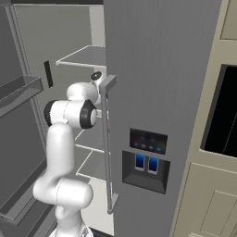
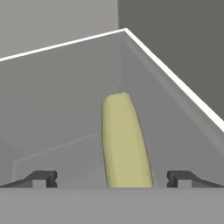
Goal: Pick the egg and butter from the fridge and place them by the bowl for mixing.
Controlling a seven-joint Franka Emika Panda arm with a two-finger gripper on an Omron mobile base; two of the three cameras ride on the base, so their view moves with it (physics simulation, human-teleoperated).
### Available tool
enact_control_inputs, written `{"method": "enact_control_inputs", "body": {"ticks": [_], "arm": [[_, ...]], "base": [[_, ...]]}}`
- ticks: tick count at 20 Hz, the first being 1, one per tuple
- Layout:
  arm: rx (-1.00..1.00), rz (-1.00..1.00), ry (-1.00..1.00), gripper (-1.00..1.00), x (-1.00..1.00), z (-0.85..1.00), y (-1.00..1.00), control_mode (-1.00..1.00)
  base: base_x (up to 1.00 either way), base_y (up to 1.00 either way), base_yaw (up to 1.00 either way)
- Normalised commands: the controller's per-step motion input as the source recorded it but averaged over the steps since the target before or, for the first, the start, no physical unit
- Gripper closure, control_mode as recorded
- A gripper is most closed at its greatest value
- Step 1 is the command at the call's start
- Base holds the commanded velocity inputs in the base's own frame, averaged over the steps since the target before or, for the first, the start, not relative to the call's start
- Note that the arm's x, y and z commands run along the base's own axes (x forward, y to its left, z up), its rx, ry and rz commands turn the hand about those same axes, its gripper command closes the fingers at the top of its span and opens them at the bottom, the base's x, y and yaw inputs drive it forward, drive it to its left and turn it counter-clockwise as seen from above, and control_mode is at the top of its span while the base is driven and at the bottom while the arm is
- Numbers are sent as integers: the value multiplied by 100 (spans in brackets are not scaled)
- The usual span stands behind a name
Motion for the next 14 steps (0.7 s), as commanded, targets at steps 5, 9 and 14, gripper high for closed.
{"method": "enact_control_inputs", "body": {"ticks": [5, 9, 14], "arm": [[0, -1, 0, -100, 33, -17, -3, -100], [0, 0, 0, 100, 8, -28, -1, -100], [0, -1, 1, 100, 0, -36, 0, -100]], "base": [[0, 0, 0], [0, 0, 0], [0, 0, 0]]}}
